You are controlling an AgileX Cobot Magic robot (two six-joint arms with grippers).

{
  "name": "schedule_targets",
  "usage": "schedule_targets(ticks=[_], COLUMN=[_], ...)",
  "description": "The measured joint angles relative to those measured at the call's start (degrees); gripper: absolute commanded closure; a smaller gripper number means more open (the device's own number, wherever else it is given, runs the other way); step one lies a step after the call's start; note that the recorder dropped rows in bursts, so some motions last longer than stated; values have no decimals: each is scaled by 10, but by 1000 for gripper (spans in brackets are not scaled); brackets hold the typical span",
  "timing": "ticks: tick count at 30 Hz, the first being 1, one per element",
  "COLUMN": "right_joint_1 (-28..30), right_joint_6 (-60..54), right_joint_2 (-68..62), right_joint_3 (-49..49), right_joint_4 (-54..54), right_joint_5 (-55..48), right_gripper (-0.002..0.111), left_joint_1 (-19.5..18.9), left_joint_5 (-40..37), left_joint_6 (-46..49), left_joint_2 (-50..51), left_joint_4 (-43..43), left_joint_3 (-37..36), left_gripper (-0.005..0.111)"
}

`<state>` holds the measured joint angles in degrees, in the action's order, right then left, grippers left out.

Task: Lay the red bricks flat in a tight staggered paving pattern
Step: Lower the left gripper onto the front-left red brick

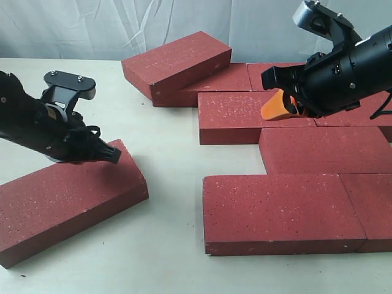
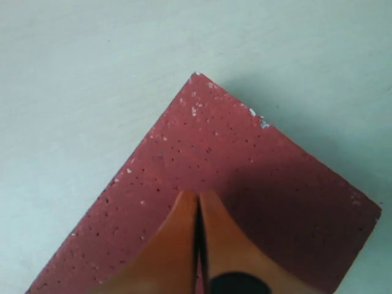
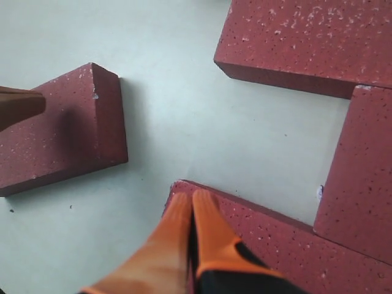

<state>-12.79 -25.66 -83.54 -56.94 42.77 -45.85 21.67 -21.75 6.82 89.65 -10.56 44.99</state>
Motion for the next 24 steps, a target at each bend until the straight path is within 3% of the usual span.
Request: schedule_targets(ticks=[24], right_joint_1=[0], right_joint_6=[-1], right_joint_2=[0], right_joint_3=[0], right_joint_4=[6], right_joint_5=[1], right_gripper=[109], left_joint_1=[0], left_joint_5=[17], left_joint_6=[12], left_joint_2=[41], left_joint_4=[-32], left_joint_3=[0], left_gripper=[107])
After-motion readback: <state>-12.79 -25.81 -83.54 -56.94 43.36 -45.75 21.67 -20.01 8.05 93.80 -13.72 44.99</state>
